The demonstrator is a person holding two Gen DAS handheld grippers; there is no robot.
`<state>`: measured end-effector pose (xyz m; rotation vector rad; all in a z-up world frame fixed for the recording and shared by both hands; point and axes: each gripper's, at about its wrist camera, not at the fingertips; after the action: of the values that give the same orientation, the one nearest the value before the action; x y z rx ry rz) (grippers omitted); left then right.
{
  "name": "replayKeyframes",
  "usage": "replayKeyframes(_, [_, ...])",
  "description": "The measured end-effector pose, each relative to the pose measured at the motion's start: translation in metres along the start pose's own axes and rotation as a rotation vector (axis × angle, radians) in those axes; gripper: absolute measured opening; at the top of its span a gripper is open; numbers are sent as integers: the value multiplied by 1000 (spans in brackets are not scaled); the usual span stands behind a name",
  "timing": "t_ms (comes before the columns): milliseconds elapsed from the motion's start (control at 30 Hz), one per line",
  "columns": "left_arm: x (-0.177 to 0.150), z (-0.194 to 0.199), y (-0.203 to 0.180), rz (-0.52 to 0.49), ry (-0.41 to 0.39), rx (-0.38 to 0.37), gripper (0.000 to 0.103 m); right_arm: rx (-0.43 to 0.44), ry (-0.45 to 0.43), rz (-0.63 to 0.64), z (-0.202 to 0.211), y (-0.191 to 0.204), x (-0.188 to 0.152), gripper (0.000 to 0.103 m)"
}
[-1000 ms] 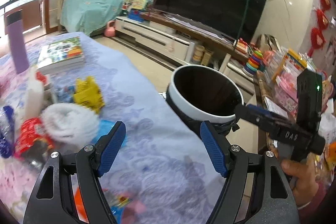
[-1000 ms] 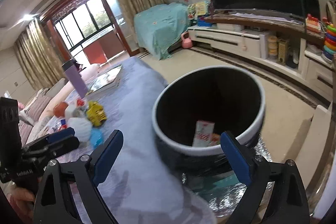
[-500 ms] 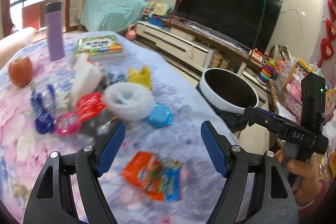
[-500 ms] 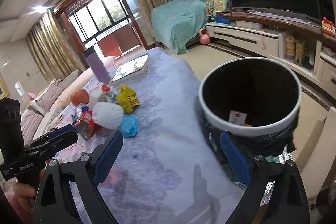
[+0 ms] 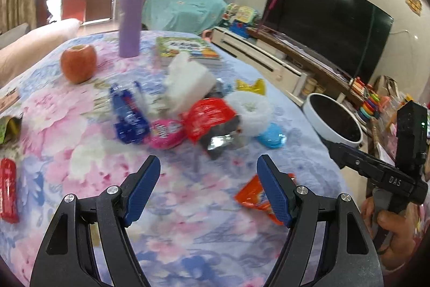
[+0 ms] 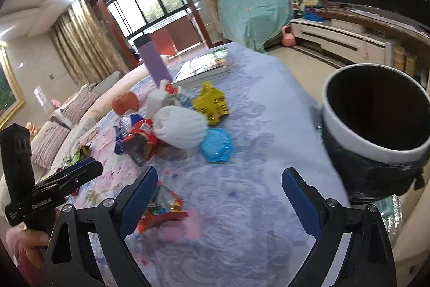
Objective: Collect trash
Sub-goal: 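Move both open tools back over the table toward the trash, then grasp the white foam net with the right tool while the left tool grasps the blue bag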
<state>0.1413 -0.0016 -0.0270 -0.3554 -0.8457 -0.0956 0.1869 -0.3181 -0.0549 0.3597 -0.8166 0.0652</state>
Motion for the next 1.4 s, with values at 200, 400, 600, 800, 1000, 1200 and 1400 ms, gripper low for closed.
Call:
replayKeyframes(200, [-2, -2, 24, 53, 7, 40, 76, -3, 6, 45, -12, 16, 2, 95])
replayKeyframes(400, [-4, -9, 43, 102, 24, 74, 76, 9, 25, 79, -26, 29, 4, 95])
replayKeyframes(600, [1, -18, 55, 119, 33, 100, 76, 31, 20, 121, -36, 40, 10, 95])
replayKeyframes(800, [15, -29, 65, 126, 39, 119, 76, 38, 18, 176, -53, 48, 19, 95])
replayKeyframes(1000, [29, -46, 76, 157, 49, 116, 76, 38, 32, 196, -74, 47, 26, 94])
replayKeyframes(1200, [39, -72, 86, 170, 65, 135, 75, 37, 34, 223, -87, 52, 33, 83])
replayKeyframes(1400, [33, -81, 96, 197, 86, 106, 36, 58, 57, 182, -97, 48, 33, 46])
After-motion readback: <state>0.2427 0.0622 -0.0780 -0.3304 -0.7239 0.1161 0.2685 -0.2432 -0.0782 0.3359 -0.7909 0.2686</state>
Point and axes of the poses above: each gripper's, at about its wrist camera, not at the fingertips, and z roughly against the way its jaws point, y to its left, x to its top, and after that the axes turned 6 degrees about -x, right-handed
